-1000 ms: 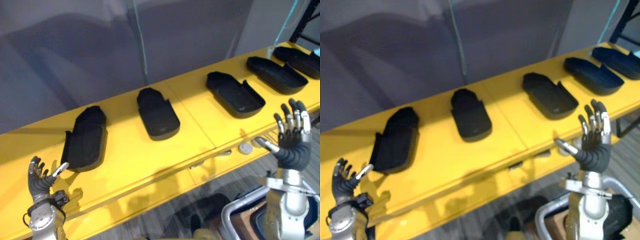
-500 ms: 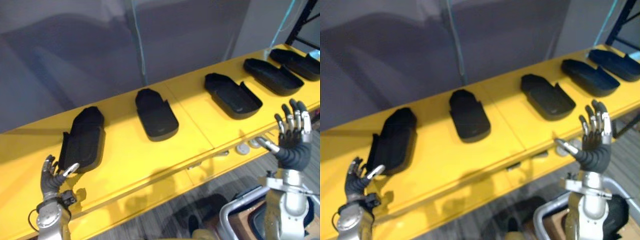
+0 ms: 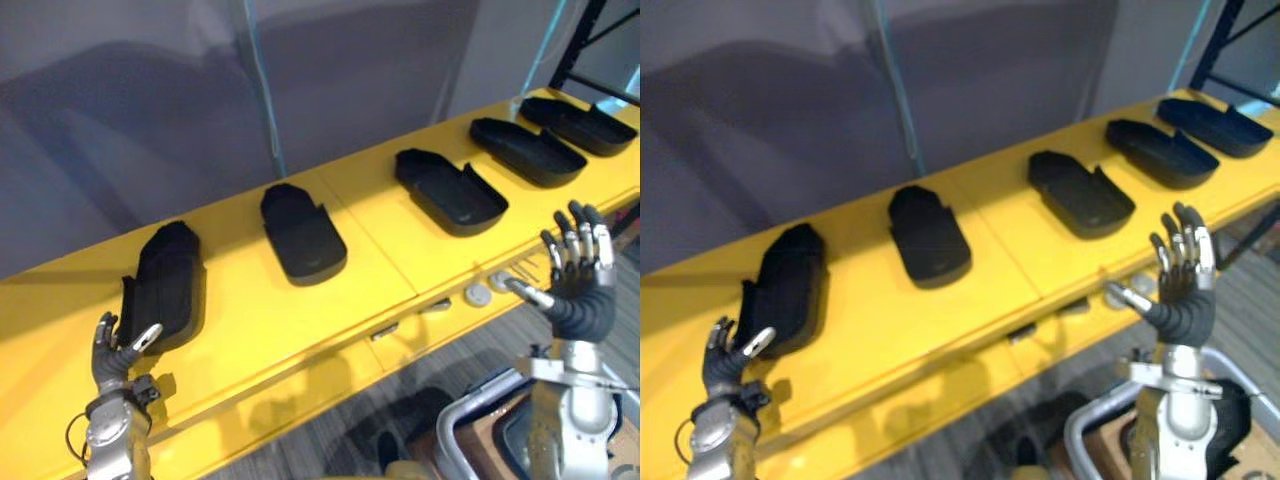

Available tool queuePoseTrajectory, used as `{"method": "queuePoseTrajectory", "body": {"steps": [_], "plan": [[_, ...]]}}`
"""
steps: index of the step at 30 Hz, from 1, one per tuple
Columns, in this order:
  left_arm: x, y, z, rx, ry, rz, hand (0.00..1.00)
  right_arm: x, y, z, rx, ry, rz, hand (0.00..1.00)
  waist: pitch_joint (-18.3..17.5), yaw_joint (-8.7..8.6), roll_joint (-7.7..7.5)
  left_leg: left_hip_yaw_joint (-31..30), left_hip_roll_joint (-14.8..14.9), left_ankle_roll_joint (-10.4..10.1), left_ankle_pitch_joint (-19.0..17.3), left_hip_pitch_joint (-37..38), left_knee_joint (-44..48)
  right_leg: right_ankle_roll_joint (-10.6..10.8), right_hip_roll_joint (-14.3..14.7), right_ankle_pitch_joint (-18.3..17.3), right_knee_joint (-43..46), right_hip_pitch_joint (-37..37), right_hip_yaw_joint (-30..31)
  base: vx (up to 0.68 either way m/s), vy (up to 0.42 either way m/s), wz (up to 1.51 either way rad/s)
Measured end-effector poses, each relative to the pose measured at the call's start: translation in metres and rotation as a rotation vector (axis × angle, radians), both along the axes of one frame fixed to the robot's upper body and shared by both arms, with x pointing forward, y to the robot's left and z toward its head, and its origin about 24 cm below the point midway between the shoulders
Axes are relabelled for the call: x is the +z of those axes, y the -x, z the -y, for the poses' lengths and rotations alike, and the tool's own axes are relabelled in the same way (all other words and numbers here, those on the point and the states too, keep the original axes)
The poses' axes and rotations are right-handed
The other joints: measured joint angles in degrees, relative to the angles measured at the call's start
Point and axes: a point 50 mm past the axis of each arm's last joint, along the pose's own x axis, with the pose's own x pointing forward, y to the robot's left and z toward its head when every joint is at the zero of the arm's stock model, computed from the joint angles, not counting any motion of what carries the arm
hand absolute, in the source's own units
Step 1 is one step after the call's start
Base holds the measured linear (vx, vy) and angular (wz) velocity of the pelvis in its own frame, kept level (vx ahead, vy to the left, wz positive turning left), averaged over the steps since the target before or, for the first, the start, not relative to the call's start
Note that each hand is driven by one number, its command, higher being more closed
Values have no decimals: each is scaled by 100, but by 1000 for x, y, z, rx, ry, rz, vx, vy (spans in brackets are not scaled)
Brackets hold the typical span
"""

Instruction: Walk over and take plastic housings, then place them on the shelf

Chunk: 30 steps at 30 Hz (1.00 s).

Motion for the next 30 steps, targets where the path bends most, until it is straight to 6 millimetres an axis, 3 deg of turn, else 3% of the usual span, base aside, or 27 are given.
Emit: {"method": "queuePoseTrajectory", "body": {"steps": [9,30], "plan": [[-2,2,-2,74,25,21,0,0,0,-1,12,8,-1,0,-11,1,-19,-10,1,-3,2,1,-8,0,1,1,1,5,-10,-12,-2,0],[2,-1,3,-95,141,92,0,0,0,-1,15,9,-1,0,34,14,-98,-30,-10,1,-2,70,-15,-7,-35,-25,-1,71,-44,-8,0,0]]}}
